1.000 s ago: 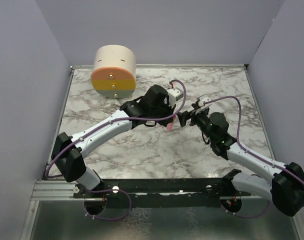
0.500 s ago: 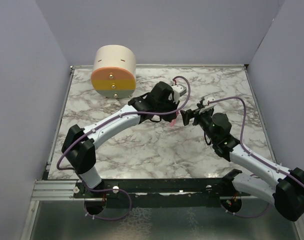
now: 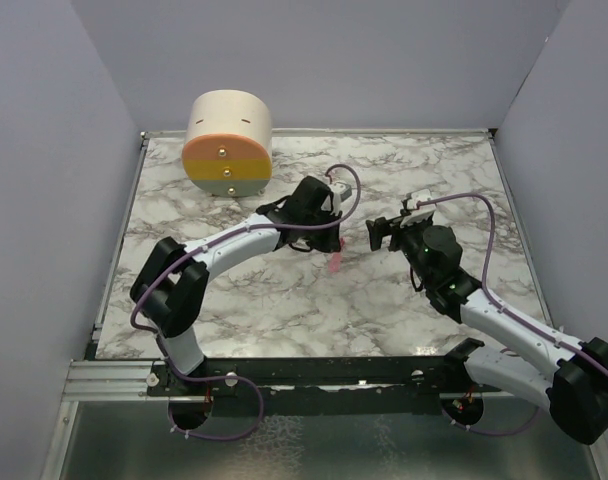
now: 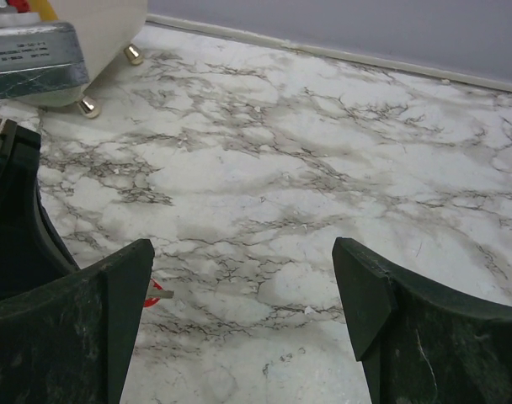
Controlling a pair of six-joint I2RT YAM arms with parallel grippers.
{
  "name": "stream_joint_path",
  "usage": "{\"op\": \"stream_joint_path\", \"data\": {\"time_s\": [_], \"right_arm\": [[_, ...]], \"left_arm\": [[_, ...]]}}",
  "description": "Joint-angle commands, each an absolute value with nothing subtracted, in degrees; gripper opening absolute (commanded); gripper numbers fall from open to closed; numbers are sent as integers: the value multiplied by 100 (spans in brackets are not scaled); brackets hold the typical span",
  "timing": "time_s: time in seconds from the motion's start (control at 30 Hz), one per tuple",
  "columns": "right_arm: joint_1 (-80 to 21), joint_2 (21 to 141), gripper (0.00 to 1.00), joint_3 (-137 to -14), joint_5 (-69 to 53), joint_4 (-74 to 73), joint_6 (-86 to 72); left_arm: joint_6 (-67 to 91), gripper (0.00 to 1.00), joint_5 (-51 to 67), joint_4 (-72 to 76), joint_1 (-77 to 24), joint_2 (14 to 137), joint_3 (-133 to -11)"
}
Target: Put the keys on the keyring
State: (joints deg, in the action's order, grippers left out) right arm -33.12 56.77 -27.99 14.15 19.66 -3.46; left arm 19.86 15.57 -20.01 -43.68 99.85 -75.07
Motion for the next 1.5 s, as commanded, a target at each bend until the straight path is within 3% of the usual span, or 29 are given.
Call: {"op": "stream_joint_path", "data": {"time_s": [0.0,0.3,0.43,0.6,0.7,0.83,1.1,1.23,1.47], "right_arm": [[-3270,5635,89,-3010,1640,1855,-434],[-3261,5746,89,-3067,1485,1823,-448],[-3260,5856,89,-3117,1342,1805,-440],[-3266,6197,87,-3302,653,1713,-331],[-3269,6596,81,-3529,-259,1601,-138],[-3367,7356,71,-4113,-1147,1103,-10],[-4085,8327,72,-4848,-1074,358,-6],[-4694,8717,72,-5094,-440,52,0],[-5338,9320,71,-5390,632,-171,-5]], "left_arm": [[2841,3,2271,-699,-3964,9399,-6757],[4215,33,2910,1162,-3510,8896,-5757],[4447,35,2915,1523,-3481,8831,-5696],[4186,35,1701,1469,-3443,8193,-5209],[4201,36,855,1640,-3370,7635,-4627],[4254,51,-135,1795,-3292,6815,-3880],[3923,68,-1011,1458,-3234,5841,-3433],[3900,84,-1251,1396,-3234,5627,-3266],[3858,86,-1555,1283,-3226,5120,-3065]]}}
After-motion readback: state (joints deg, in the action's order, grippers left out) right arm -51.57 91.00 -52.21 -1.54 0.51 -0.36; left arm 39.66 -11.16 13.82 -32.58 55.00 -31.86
